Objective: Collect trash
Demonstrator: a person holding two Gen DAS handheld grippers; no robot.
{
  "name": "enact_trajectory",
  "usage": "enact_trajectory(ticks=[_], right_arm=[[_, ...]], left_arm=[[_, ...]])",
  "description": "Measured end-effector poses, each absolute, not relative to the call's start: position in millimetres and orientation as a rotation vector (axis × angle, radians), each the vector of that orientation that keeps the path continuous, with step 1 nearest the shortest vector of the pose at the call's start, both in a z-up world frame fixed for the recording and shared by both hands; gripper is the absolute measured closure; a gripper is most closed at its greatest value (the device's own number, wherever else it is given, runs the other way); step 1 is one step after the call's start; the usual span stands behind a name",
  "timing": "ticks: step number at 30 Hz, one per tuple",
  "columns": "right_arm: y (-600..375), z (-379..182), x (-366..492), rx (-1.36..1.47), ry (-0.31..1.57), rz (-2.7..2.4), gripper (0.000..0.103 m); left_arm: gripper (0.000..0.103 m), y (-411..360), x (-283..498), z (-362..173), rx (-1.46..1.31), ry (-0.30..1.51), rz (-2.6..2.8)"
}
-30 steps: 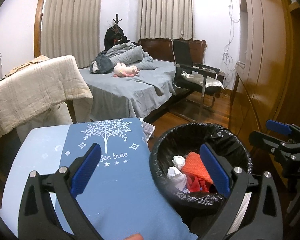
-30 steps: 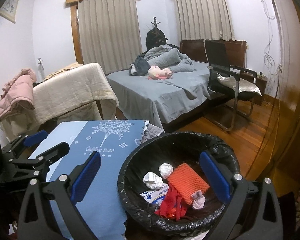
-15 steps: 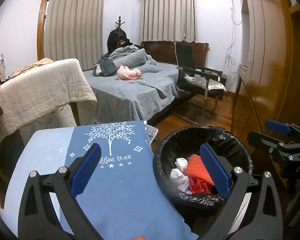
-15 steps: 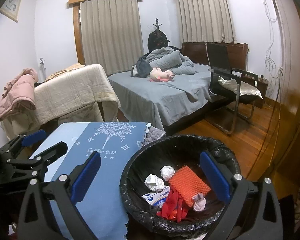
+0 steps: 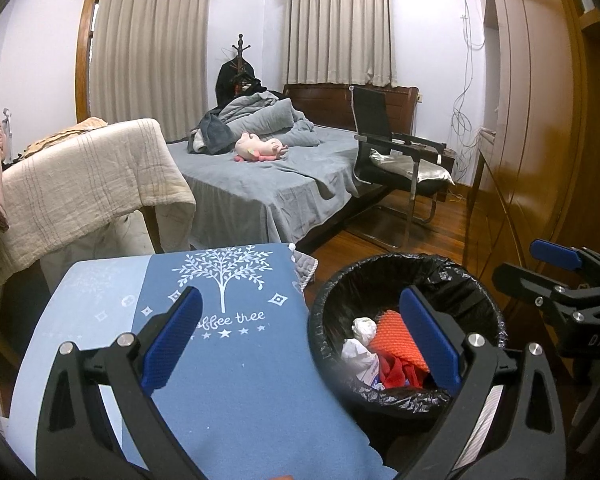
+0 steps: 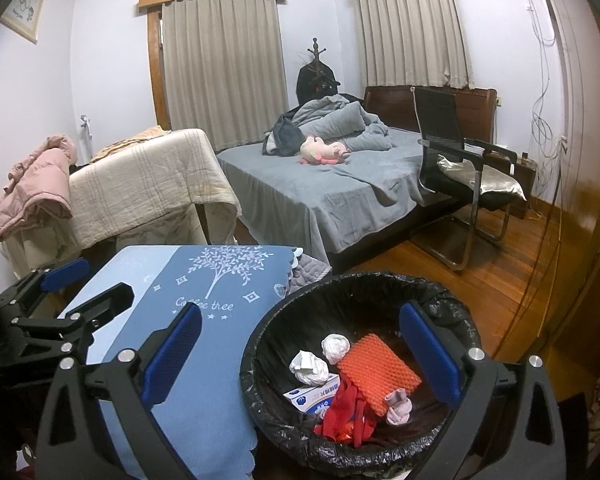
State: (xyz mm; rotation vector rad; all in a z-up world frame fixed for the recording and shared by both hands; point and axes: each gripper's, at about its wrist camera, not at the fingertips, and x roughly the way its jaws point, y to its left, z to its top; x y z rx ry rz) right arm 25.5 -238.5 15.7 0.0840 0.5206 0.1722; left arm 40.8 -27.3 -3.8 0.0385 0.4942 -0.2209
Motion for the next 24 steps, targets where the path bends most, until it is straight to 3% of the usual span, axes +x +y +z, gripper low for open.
enact_trajectory(ticks=[24], right_arm=[[-236.3, 14.6, 25.5, 0.083, 0.52, 0.171, 0.006]], left_arm=[[0.007, -26.1, 41.1, -3.9, 0.04, 0.494, -0.22]])
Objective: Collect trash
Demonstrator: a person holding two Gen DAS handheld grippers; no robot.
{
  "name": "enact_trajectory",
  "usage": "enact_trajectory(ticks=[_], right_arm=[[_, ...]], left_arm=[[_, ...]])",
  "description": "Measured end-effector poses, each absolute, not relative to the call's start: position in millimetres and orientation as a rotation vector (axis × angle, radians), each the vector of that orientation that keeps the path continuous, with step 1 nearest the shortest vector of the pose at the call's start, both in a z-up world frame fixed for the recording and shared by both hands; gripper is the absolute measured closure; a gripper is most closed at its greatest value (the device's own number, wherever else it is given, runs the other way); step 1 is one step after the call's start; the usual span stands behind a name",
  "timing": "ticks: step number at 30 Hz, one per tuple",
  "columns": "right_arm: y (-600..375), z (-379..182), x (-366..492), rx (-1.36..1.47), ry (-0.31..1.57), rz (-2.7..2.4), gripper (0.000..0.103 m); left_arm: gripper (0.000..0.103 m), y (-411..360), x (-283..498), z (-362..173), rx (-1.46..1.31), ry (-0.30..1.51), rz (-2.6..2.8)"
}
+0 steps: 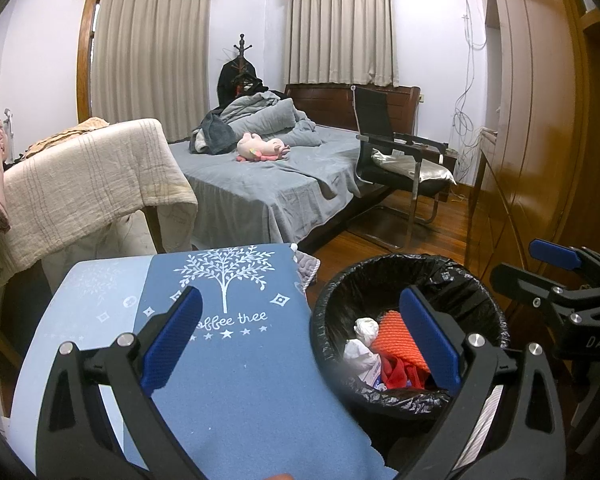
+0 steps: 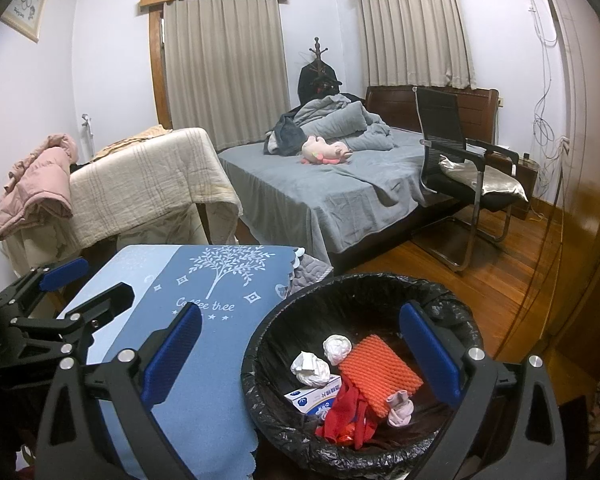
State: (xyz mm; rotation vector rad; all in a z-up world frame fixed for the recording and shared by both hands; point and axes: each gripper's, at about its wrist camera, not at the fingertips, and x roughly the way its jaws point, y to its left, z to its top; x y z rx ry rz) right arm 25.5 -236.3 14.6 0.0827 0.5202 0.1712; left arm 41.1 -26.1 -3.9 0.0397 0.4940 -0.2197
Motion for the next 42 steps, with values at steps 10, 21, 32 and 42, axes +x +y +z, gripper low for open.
enact_trajectory(ticks=[10, 21, 32, 42], right_arm=[[-236.3, 14.1, 25.5, 0.082, 0.52, 0.172, 0.006], [-236.5, 14.6, 25.2, 0.082, 0.521, 0.172, 0.006], [-235.8, 14.0, 25.9, 0.083, 0.523, 0.172, 0.006], [-233.7, 10.2, 26.8, 0.086, 0.527, 0.17, 0.006]], left_arm=[[0.007, -26.0, 41.2, -4.0, 0.04, 0.495, -0.221], [0.007, -26.2, 41.1, -3.8, 0.041, 0.495, -0.22], [0.007, -25.8, 41.0, -2.9, 0.04, 0.495, -0.219], [0.007, -24.5, 41.0, -2.7, 0.043, 0.499, -0.219]])
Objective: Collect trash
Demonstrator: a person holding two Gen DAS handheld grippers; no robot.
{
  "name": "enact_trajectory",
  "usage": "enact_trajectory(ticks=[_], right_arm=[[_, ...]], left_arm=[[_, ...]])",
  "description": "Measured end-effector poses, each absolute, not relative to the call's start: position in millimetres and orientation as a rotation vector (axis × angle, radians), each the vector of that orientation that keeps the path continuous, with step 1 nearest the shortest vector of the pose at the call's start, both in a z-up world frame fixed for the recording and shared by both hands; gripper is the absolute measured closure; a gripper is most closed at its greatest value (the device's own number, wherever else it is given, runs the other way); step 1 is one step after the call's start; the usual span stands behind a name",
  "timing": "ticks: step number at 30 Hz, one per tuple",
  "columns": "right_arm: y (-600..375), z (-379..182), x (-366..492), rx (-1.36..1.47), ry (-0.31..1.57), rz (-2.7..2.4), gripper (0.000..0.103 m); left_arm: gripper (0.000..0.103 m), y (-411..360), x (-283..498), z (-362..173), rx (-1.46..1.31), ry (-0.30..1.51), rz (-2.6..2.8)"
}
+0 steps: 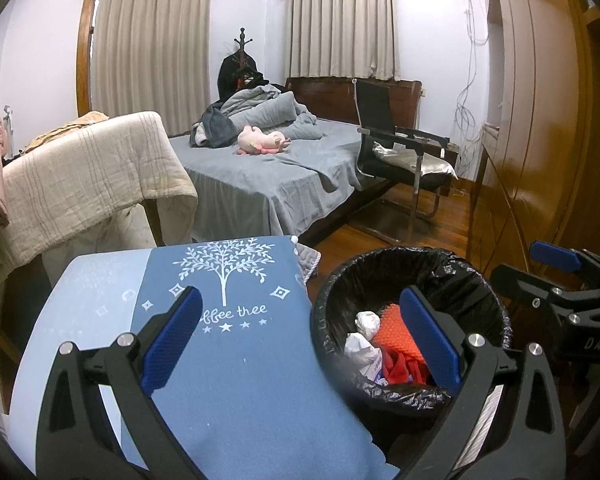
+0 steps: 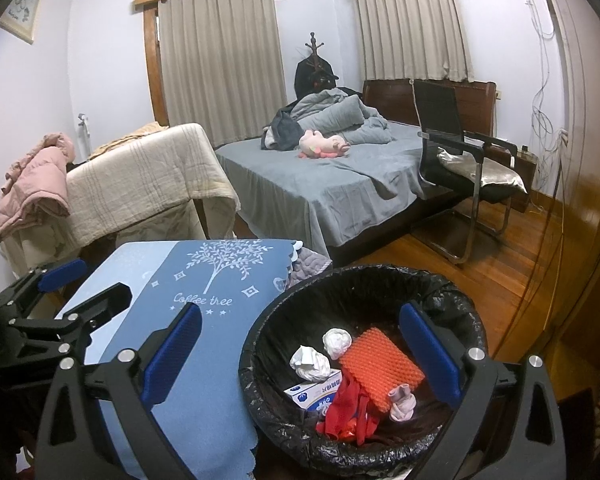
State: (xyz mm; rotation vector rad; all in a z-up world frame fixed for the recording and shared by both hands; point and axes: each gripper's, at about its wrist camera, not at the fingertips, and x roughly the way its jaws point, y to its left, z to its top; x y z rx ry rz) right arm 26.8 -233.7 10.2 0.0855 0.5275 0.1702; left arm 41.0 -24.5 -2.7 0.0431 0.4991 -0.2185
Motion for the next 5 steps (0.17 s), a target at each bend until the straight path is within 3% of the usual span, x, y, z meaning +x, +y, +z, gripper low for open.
enact_trajectory(ticks=[5], right_arm=[[-233.4, 5.0, 27.6, 0.088, 0.531, 0.169, 0.006]], left_arm=[[0.007, -23.2, 41.2, -2.4, 0.039, 0.499, -0.218]])
